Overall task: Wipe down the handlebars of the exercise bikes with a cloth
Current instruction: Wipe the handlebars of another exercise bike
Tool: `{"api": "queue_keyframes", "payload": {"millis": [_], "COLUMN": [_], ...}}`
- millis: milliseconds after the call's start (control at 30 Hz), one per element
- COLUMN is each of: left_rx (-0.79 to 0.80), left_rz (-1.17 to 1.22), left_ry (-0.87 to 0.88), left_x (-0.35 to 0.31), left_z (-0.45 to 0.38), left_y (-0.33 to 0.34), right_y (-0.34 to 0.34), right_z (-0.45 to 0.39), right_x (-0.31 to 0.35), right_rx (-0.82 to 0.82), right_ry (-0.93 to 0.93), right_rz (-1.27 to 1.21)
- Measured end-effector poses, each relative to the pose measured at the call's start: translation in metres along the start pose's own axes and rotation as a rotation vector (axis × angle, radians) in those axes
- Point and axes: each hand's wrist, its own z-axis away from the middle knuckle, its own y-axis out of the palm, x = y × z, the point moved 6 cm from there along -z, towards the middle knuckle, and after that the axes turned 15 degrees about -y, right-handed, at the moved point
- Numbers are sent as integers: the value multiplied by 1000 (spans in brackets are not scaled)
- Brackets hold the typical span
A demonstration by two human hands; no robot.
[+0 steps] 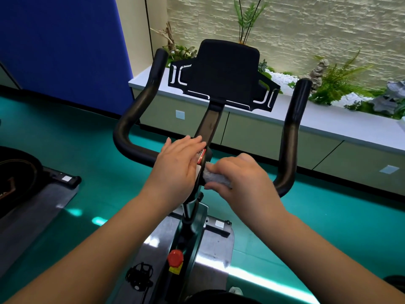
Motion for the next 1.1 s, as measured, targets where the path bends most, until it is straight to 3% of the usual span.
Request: {"api": "queue_keyframes", "payload": {"millis": [200,367,600,767,967,1100], "left_rx": [-23,-83,-92,-116,-100,-112], "left_rz": [-15,5,-8,-2,-19,-14], "left_ry": [-1,3,14,17,13,10], "left_x": [-1,1,0,1,-2,-2], "left_z": [1,0,0,0,2,2], "left_y": [1,2,3,3,2,1], "right_y": [-29,0,-23,4,-2,18], "right_z": [40,-1,14,-14,-5,-22], "right_x": [-28,-7,-34,-29,-55,-57], "right_rx": [-1,30,226,312,544,571], "right_ry": [120,89,180,230,507,469], "right_rz": [18,15,-104,-137,-470,-505]}}
